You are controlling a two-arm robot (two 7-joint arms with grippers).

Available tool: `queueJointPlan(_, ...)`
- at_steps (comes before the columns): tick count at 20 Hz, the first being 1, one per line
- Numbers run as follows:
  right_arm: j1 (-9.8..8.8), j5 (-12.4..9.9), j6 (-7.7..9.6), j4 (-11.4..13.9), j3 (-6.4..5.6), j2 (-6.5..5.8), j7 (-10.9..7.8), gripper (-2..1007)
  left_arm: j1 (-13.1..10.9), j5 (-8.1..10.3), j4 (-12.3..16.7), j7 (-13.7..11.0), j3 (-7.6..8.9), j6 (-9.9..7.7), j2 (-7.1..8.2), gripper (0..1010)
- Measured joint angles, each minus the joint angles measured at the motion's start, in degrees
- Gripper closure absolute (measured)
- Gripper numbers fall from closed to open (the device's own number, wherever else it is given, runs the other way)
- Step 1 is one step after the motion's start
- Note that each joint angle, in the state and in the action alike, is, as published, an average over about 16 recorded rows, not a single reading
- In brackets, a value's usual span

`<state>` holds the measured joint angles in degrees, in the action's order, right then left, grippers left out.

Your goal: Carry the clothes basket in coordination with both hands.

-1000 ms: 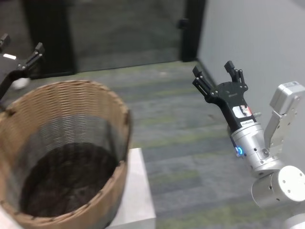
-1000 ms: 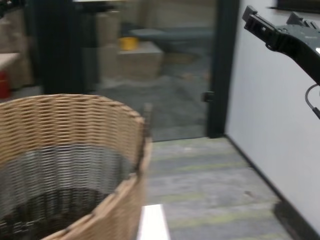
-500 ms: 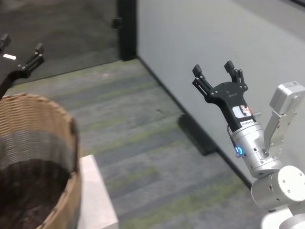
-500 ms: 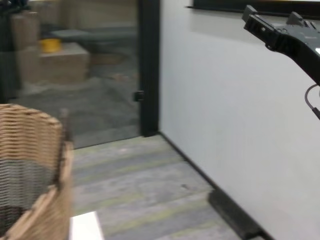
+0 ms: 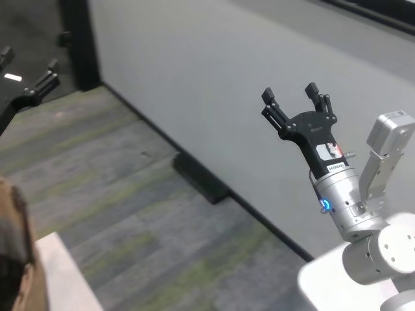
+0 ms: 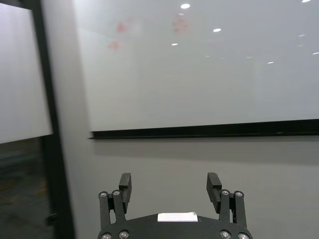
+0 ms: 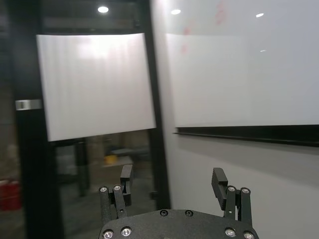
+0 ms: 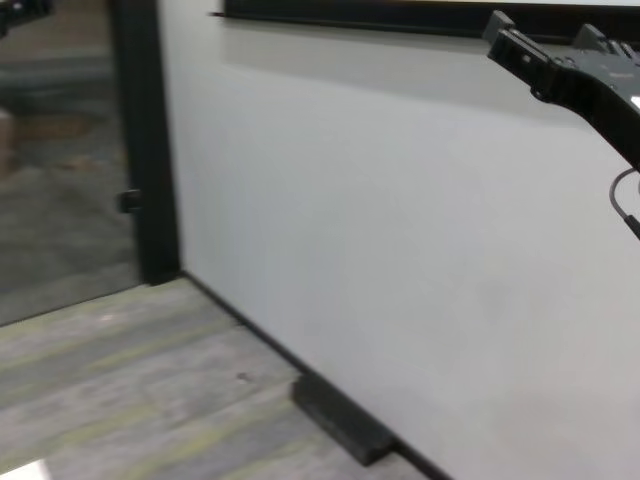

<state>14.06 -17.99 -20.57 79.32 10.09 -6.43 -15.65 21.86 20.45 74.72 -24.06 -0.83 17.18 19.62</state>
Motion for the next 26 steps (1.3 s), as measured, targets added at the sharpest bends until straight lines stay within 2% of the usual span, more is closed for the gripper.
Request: queueJointPlan(26,0.0,0.0,0.0,0.0,0.0,0.0,0.0,4,0.0,0.0,0.0,0.0,0.0,-0.01,0.0,8)
